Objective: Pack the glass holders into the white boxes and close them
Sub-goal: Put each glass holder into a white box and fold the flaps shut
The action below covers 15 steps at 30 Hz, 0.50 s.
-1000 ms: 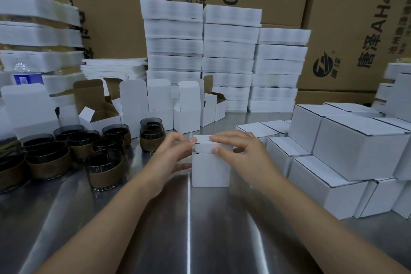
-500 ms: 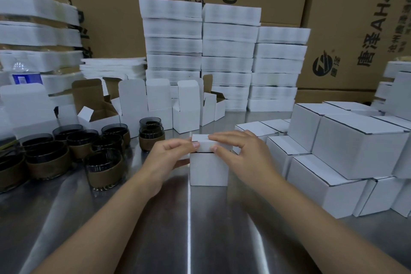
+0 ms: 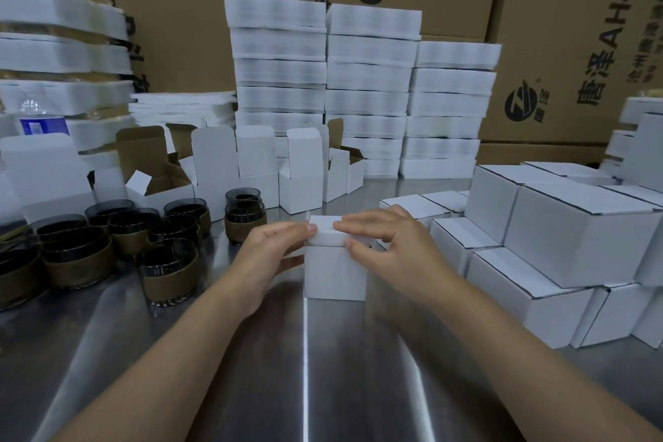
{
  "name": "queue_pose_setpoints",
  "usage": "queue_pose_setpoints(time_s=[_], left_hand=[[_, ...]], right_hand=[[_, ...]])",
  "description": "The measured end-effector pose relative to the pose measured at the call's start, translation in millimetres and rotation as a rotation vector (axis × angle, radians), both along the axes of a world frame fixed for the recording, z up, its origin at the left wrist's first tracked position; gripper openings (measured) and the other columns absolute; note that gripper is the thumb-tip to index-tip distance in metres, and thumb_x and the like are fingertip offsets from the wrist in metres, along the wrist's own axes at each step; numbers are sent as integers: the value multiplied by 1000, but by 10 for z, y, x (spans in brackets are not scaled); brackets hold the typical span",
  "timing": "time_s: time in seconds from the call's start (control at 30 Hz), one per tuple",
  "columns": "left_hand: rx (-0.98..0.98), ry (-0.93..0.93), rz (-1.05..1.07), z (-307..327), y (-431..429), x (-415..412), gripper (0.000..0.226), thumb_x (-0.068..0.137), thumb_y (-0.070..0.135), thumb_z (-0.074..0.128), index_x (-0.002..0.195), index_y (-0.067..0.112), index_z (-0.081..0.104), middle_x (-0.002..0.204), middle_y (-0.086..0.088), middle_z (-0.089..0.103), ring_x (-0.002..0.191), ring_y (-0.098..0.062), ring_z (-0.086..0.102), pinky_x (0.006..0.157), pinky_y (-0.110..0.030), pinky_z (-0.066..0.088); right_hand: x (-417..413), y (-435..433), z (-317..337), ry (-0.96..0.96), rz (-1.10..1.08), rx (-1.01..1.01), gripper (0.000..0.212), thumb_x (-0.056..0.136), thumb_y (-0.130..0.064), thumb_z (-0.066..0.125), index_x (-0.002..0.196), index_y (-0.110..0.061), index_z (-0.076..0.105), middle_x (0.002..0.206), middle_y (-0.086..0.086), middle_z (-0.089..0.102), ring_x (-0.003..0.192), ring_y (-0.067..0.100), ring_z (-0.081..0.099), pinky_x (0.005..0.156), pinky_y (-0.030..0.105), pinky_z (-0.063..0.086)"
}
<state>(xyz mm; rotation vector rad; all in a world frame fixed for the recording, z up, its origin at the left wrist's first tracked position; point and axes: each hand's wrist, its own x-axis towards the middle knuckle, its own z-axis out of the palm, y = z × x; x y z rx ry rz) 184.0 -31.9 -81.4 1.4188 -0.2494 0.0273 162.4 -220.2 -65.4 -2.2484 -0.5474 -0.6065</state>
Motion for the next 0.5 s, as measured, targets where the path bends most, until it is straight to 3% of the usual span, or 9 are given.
queue_pose_setpoints(time_s=[0.07,0.17,0.27,0.37,0.5], left_hand=[[4,-1,6,2,-3,2,24,86,17,65,63,19,74,76,4,72,78,-8,70,70,-23,52],[-9,-3,18,3,-7,7,19,85,14,65,66,14,66,73,5,71,74,-6,68,71,-24,51],[-7,-23,32,8,-25,-1,18,86,11,63,68,10,63,73,9,71,72,-5,68,71,-23,51],[-9,-57,73,9,-49,-12,32,86,9,63,54,15,64,78,7,72,78,-5,67,74,-23,52],[12,-108,115,12,-48,-15,35,84,5,65,50,12,61,91,10,75,111,-10,61,89,-25,51]], right_hand=[[-9,-4,17,11,-12,-25,26,84,-25,67,103,-43,70,107,-32,58,104,3,45,91,4,26],[-18,-10,40,46,-22,-35,25,84,-29,64,102,-45,70,112,-30,59,109,4,42,103,21,30],[-19,-13,49,47,-15,-12,25,83,-28,65,100,-45,71,106,-31,60,106,2,43,104,26,32],[-16,-9,37,41,-13,13,23,84,-27,65,98,-45,71,101,-33,60,104,-1,44,96,22,35],[-14,-4,33,36,-14,35,20,87,-29,62,96,-44,72,97,-35,61,97,-5,44,77,15,32]])
